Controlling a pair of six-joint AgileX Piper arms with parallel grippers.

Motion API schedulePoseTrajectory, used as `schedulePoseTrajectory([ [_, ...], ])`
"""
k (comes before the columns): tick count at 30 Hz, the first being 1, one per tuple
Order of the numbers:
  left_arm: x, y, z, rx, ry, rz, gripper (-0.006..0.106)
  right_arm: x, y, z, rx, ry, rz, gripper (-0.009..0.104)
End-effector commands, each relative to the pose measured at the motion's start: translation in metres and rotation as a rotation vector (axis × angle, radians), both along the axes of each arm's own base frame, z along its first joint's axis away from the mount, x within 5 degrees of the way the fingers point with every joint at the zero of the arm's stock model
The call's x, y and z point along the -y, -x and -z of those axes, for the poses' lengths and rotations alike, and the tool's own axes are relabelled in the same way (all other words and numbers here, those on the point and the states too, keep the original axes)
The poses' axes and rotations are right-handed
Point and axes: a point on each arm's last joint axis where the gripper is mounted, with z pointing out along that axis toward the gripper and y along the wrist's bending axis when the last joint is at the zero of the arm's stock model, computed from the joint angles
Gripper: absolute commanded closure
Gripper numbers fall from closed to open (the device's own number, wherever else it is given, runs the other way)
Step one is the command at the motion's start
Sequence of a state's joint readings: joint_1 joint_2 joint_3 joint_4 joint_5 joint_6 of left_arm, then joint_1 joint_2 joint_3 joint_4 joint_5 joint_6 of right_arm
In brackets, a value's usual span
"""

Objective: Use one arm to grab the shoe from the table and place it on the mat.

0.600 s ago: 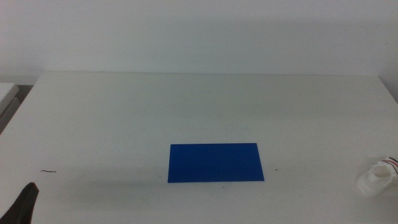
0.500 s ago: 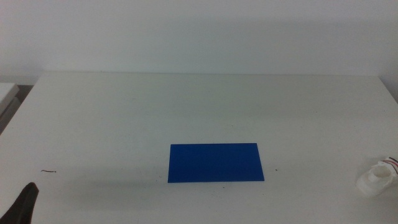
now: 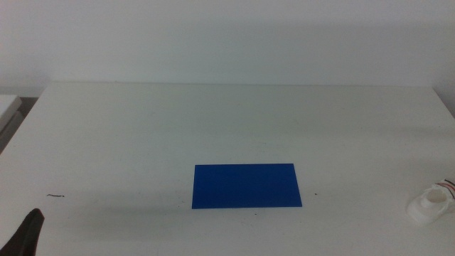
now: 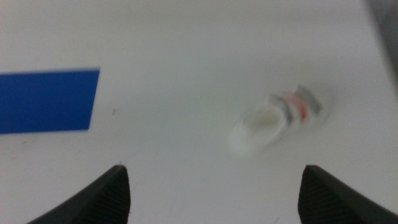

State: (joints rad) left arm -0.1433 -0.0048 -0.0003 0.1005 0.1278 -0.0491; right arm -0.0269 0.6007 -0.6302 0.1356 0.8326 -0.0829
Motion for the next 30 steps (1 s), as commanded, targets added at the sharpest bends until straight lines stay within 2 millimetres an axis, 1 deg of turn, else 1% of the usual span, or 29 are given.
schedulePoseTrajectory([
  [1, 0.001, 0.000, -0.001, 0.006, 0.006, 0.008, 0.007, -0.001, -0.018, -0.005, -0.140, -0.071, 0.048, 0.004],
  [3, 0.001, 0.000, -0.001, 0.006, 0.006, 0.008, 0.007, 0.000, -0.037, -0.006, -0.226, -0.144, 0.129, 0.004],
  [5, 0.001, 0.000, -0.001, 0.006, 0.006, 0.008, 0.007, 0.005, -0.057, -0.005, -0.341, -0.248, 0.330, 0.004],
  [7, 0.001, 0.000, -0.001, 0.006, 0.006, 0.008, 0.007, 0.010, -0.074, 0.002, -0.423, -0.325, 0.537, 0.004],
  [9, 0.001, 0.000, -0.001, 0.006, 0.006, 0.008, 0.007, 0.018, -0.095, 0.011, -0.418, -0.309, 0.665, 0.004],
  [10, 0.001, 0.000, -0.001, 0.006, 0.006, 0.008, 0.007, 0.021, -0.102, 0.016, -0.413, -0.296, 0.695, 0.004],
  [12, 0.001, 0.000, -0.001, 0.006, 0.006, 0.008, 0.007, 0.024, -0.117, 0.028, -0.423, -0.279, 0.721, 0.004],
  [16, 0.001, 0.000, -0.001, 0.006, 0.006, 0.008, 0.007, 0.023, -0.135, 0.048, -0.466, -0.276, 0.726, 0.004],
  [18, 0.001, 0.000, -0.001, 0.006, 0.006, 0.008, 0.007, 0.021, -0.143, 0.057, -0.472, -0.330, 0.763, 0.004],
  [20, 0.001, 0.000, -0.001, 0.006, 0.006, 0.008, 0.007, 0.020, -0.149, 0.064, -0.483, -0.368, 0.794, 0.004],
  [23, 0.001, 0.000, -0.001, 0.006, 0.006, 0.008, 0.007, 0.020, -0.158, 0.076, -0.502, -0.375, 0.808, 0.004],
  [27, 0.001, 0.000, -0.001, 0.006, 0.006, 0.008, 0.007, 0.026, -0.168, 0.098, -0.541, -0.390, 0.881, 0.004],
  [30, 0.001, 0.000, -0.001, 0.006, 0.006, 0.008, 0.007, 0.032, -0.176, 0.113, -0.553, -0.364, 0.891, 0.004],
])
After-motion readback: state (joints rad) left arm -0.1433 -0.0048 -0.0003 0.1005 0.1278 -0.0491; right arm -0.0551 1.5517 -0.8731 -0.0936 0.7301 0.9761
